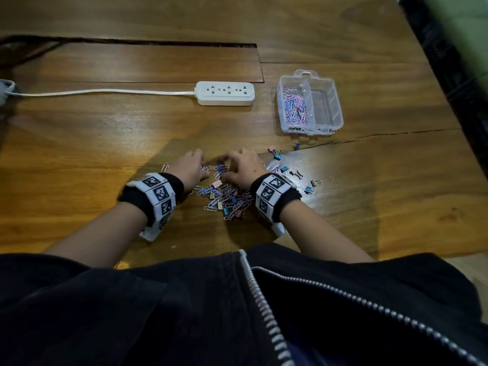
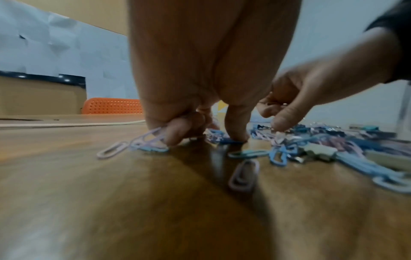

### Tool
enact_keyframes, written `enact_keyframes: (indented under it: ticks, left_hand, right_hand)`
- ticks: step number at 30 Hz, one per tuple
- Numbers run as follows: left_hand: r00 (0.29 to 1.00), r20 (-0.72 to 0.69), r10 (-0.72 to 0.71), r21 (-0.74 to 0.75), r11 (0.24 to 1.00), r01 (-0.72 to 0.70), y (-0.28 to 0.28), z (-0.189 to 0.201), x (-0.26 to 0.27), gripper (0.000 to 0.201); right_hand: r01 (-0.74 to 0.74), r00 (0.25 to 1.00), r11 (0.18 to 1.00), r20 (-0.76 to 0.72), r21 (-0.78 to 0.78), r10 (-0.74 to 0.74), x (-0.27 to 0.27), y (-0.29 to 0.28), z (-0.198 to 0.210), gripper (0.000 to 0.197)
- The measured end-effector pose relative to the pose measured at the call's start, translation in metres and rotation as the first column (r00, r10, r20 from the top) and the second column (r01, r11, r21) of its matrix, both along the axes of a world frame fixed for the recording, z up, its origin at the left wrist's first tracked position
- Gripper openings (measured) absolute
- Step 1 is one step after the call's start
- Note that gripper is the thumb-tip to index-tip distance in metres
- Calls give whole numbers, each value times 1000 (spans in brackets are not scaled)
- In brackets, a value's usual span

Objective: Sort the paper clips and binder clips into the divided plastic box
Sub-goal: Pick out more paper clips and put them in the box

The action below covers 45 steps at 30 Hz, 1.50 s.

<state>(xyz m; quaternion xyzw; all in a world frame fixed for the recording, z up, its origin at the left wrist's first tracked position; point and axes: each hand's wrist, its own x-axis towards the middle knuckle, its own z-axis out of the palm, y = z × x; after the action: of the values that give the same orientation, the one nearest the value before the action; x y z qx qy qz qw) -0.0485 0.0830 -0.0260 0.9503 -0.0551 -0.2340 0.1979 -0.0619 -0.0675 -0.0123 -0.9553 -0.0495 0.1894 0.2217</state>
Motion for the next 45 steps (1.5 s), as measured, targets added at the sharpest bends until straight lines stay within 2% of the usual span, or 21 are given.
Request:
enact_keyframes:
  ticks: [6, 8, 9, 10, 12, 14, 16, 19, 22, 24, 26, 27, 29, 32, 34, 36, 39, 40, 42, 43, 45]
  left_hand:
    - [991, 61, -119, 59, 992, 115, -9, 3, -16, 29]
    - [999, 32, -27, -76, 997, 29, -8, 5, -14, 19]
    - [997, -14, 82, -197, 977, -83, -6, 6, -12, 16]
    - [975, -91, 203, -332, 917, -222, -3, 7, -8, 17]
    - [891, -260, 371, -515, 728, -453, 4, 11, 1, 24]
    - [818, -382, 430, -576, 581, -575, 13, 15, 9, 25]
    - [765, -466, 445, -578, 502, -644, 19, 19, 15, 22]
    - [738, -533, 413, -523, 525, -671, 23, 22, 13, 21]
    - [738, -533, 414, -463, 587, -664, 23, 21, 9, 24]
    - [798, -461, 388, -397, 714, -577, 21, 17, 6, 27]
    - [922, -258, 290, -235, 906, -351, 19, 13, 2, 28]
    - [961, -153, 229, -148, 957, -251, 17, 12, 0, 29]
    - [992, -16, 125, -16, 992, -125, 13, 9, -3, 47]
    - [999, 29, 37, 61, 997, -38, 8, 4, -4, 48]
    - [1000, 17, -4, 65, 998, 3, 4, -1, -8, 35]
    - [998, 5, -55, 66, 996, 55, 0, -3, -15, 29]
    - [996, 10, -87, 38, 996, 87, -4, -2, -19, 21]
    - [998, 7, -60, -8, 998, 60, -4, 0, -18, 22]
    - [991, -70, 117, -214, 968, -129, -2, 2, -12, 31]
    - [951, -184, 249, -383, 872, -303, 1, 4, -9, 32]
    - [808, -460, 368, -610, 530, -589, 8, 10, -3, 30]
  right_hand:
    - [-89, 995, 996, -34, -11, 88, 2, 11, -1, 31]
    - [-100, 993, 995, -65, -4, 99, 3, 11, 0, 28]
    - [-94, 992, 996, -83, 5, 94, 2, 11, 0, 28]
    - [-92, 992, 996, -88, 12, 93, 1, 10, 0, 27]
    - [-111, 992, 994, -56, 22, 112, -1, 9, -1, 19]
    - [-127, 991, 991, -28, 32, 128, -4, 6, -2, 9]
    - [-113, 993, 992, -36, 65, 115, -5, 4, -5, 9]
    - [-80, 996, 992, -42, 103, 84, -6, -3, -11, 16]
    - [74, 997, 973, -49, 220, -65, -6, -10, -9, 17]
    - [285, 956, 857, -193, 429, -221, -5, -15, -4, 19]
    - [516, 852, 583, -443, 627, -279, -6, -20, 3, 26]
    - [609, 791, 423, -557, 671, -254, -7, -21, 7, 27]
    - [711, 703, 200, -687, 674, -183, -8, -23, 13, 30]
    - [749, 662, 95, -738, 656, -127, -8, -22, 14, 37]
    - [735, 678, 178, -714, 654, -173, -6, -19, 14, 34]
    - [652, 751, 419, -613, 631, -246, -5, -14, 10, 25]
    - [346, 924, 823, -318, 451, -214, -3, -4, 4, 5]
    - [228, 963, 912, -218, 342, -159, -3, -1, 4, 8]
    - [54, 994, 989, -101, 138, -41, -2, 2, -1, 26]
    - [3, 997, 996, -77, 84, 3, -2, 4, -1, 29]
    - [-85, 995, 996, -57, 22, 86, -2, 7, -2, 26]
